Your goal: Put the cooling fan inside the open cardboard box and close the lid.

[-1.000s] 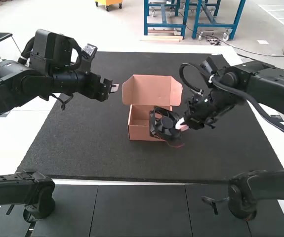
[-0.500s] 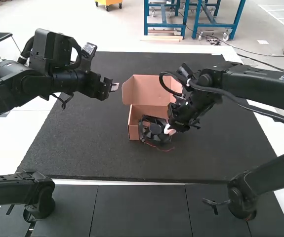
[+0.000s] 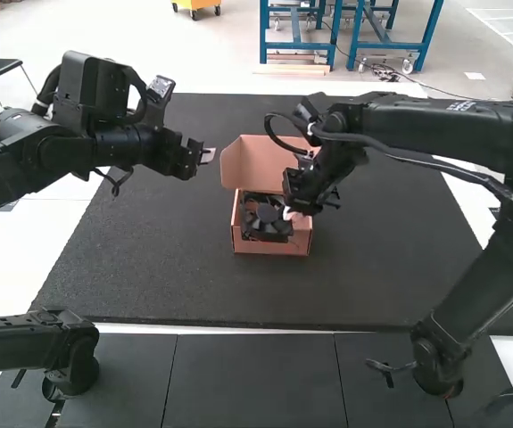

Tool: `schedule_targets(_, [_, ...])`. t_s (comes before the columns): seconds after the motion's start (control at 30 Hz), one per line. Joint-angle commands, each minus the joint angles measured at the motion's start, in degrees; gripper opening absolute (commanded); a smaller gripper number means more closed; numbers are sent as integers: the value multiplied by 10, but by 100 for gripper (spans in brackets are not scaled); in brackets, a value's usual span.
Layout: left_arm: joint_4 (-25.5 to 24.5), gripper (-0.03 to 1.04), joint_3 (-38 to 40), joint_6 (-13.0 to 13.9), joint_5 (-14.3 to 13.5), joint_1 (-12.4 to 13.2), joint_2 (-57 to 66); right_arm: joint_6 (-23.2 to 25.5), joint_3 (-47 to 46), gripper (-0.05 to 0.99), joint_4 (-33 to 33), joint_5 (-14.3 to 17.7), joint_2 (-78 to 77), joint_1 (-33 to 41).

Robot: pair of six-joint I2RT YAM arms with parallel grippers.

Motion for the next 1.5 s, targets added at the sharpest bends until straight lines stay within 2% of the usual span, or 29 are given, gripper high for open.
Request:
schedule_targets(0.0, [5,96,4,-3,-8,5,-3,-14,36,-2,4,23,11,7])
schedule_targets(0.53, [7,96,4,-5,-8,5,-6,-31,91,-2,32,76,87,-14])
schedule_targets(0.83, [4,96,4,-8,-8,6,-10,-39,103,-2,47,86,105,-54])
schedule_targets(1.13, [5,96,4,-13,-8,7,-11,-45,114,-2,53,87,123,-54])
schedule_targets(1.47, [5,96,6,-12,-7,33,-10,-53,134,-2,55,87,148,-55])
